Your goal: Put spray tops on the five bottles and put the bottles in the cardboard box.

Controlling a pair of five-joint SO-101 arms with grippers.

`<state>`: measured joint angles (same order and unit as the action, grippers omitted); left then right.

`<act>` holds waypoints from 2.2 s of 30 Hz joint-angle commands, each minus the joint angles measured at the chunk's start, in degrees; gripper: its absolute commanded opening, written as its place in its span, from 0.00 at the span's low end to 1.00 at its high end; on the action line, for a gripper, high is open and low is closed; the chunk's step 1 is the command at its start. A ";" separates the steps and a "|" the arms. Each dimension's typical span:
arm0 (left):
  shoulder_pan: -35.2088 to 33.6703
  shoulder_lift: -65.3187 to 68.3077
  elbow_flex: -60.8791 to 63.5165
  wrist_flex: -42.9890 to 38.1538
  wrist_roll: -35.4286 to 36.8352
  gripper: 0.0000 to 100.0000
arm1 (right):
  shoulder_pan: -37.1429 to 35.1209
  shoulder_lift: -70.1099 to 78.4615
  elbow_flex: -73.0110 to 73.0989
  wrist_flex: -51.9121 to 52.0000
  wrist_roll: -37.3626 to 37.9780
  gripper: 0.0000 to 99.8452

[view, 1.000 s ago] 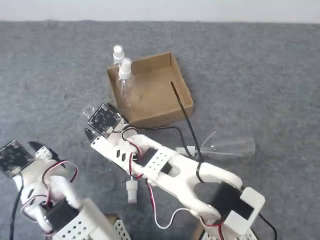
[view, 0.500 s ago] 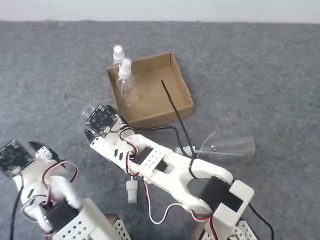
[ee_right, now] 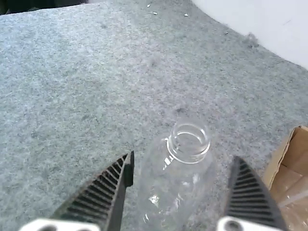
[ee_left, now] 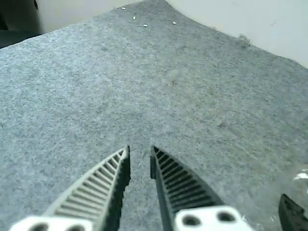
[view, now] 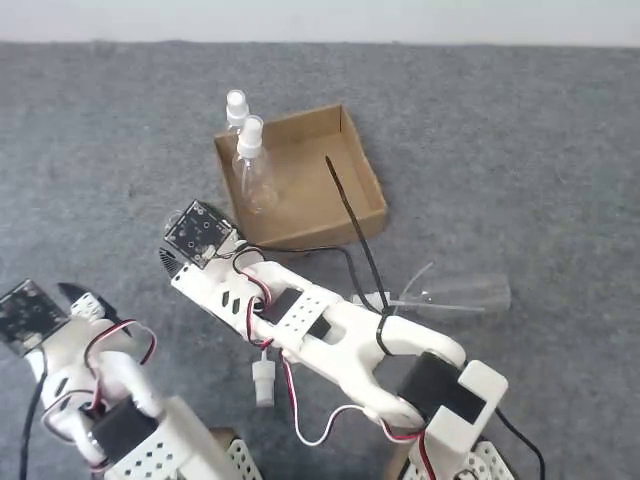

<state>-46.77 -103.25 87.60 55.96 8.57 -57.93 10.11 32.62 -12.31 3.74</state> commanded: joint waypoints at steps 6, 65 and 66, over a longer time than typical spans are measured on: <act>-0.18 -0.88 -2.68 -1.93 0.35 0.07 | -0.48 -0.84 -3.78 -1.19 -0.53 0.16; -0.09 -0.88 -2.59 -1.93 0.26 0.07 | 3.65 -50.95 -1.85 53.76 4.48 0.01; -0.09 -0.88 -2.59 -1.93 0.26 0.07 | 3.65 -51.82 -1.85 55.25 4.48 0.01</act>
<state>-46.77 -103.25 87.60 55.96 8.57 -55.21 -35.69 32.62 37.63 7.16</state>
